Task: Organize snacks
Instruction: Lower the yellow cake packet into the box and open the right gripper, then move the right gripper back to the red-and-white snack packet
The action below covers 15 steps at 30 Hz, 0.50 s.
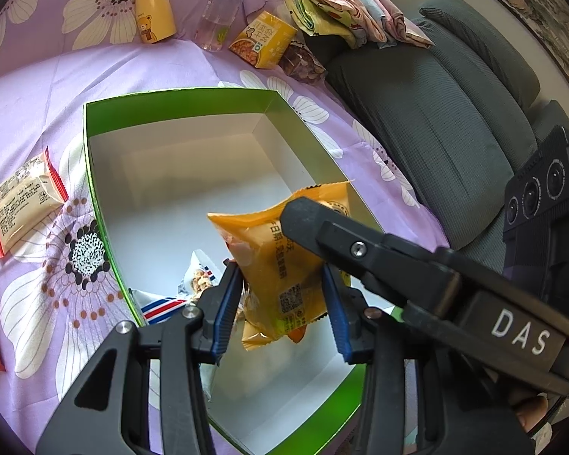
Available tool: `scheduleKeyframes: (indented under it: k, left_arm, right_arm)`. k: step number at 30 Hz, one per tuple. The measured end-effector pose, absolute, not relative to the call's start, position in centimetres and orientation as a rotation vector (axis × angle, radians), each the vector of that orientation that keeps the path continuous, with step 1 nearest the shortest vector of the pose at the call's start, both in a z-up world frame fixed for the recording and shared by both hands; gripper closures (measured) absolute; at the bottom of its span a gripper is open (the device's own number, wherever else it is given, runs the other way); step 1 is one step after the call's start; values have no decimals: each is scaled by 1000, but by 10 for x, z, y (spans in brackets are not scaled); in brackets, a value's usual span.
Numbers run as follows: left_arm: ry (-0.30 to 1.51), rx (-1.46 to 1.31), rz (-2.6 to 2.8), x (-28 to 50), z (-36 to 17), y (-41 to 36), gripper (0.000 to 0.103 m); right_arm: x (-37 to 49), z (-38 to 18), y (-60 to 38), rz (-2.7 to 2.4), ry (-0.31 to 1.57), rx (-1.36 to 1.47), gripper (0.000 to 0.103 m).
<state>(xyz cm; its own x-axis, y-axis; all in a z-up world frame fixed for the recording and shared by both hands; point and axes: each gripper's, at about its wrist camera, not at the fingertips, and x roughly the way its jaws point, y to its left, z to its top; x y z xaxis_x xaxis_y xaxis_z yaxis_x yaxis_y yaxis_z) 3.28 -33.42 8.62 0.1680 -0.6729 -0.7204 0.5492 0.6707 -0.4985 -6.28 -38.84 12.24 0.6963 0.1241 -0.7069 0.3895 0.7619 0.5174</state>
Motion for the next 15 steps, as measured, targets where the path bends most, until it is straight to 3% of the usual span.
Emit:
scheduleKeyframes:
  k: [8,12,15]
  left_arm:
    - [1106,-148,-861,32,86,-332,60]
    - [1022,-144,-852,22,101,-311,57]
    - [974,-169,-814,18,113,-283,37]
  right_arm:
    - [-62,120,-389,-180,811,711,50]
    - [-64,130,-386,-230,774,671,50]
    - [-69,142,-378,-219,720,643,43]
